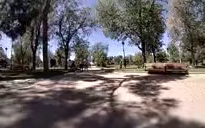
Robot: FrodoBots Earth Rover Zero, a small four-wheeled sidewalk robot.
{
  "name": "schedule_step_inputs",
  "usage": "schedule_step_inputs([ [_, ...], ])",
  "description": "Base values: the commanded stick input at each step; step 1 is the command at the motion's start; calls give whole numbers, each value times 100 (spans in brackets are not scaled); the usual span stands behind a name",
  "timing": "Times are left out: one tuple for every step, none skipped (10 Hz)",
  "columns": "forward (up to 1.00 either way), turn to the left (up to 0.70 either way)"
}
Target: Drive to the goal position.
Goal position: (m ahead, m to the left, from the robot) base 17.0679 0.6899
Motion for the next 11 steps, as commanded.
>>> schedule_step_inputs([
  [70,1],
  [70,1],
  [70,1],
  [70,1],
  [70,1],
  [70,1],
  [70,1],
  [70,1],
  [70,1],
  [70,1],
  [70,1],
])
